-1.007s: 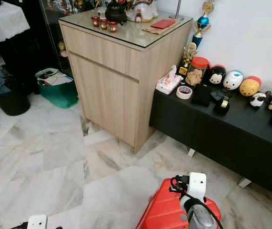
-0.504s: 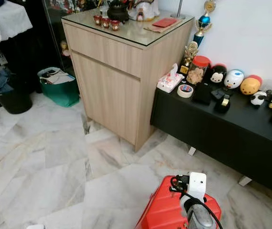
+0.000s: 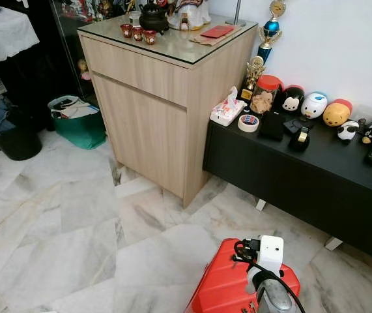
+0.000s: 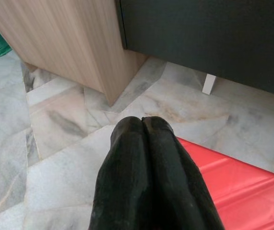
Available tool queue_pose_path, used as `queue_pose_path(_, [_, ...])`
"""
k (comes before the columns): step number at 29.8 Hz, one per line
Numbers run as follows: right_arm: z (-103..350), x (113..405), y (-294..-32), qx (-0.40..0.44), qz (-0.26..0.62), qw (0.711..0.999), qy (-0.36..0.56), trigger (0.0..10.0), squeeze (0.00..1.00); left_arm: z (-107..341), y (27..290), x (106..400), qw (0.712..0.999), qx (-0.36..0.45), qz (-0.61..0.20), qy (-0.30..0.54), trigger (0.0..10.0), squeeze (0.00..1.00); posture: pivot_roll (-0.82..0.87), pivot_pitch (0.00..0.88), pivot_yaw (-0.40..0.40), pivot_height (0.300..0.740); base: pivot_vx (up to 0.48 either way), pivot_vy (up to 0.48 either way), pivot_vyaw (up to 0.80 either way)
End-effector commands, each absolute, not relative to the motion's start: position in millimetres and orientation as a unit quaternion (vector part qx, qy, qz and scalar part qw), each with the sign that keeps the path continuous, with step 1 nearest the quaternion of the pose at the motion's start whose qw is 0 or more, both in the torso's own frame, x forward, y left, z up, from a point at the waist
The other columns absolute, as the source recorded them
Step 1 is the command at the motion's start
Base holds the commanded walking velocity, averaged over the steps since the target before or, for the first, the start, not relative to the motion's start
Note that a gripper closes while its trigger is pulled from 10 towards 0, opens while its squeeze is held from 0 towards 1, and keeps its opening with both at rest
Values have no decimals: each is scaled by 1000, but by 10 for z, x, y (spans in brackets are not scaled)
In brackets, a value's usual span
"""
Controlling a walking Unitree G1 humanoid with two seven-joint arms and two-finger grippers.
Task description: Hang keys on a hook
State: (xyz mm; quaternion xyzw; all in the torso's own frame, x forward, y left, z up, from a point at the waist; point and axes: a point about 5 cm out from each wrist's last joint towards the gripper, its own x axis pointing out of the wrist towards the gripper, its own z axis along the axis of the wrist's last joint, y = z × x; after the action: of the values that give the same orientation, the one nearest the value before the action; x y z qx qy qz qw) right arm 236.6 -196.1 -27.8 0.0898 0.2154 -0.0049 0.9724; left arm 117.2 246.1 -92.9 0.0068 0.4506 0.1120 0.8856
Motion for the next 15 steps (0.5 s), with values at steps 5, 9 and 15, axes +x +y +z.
queue_pose_path(5, [-255, 2393, -2008, 88, -16, 974, 210, 10000, 0, -948, 2489, 1108, 878, 7, 114, 465, 10000, 0, 64, 0, -65, 740, -255, 0, 0])
queue_pose_path(9, [-233, 2419, -2023, 88, -19, 974, 206, 10000, 0, -935, 2508, 1126, 880, 7, 117, 460, 10000, 0, 64, 0, -65, 740, -258, 0, 0])
queue_pose_path(15, [-224, 2437, -2038, 87, -25, 974, 206, 10000, 0, -925, 2502, 1151, 884, 6, 121, 452, 10000, 0, 68, 0, -63, 740, -259, 0, 0])
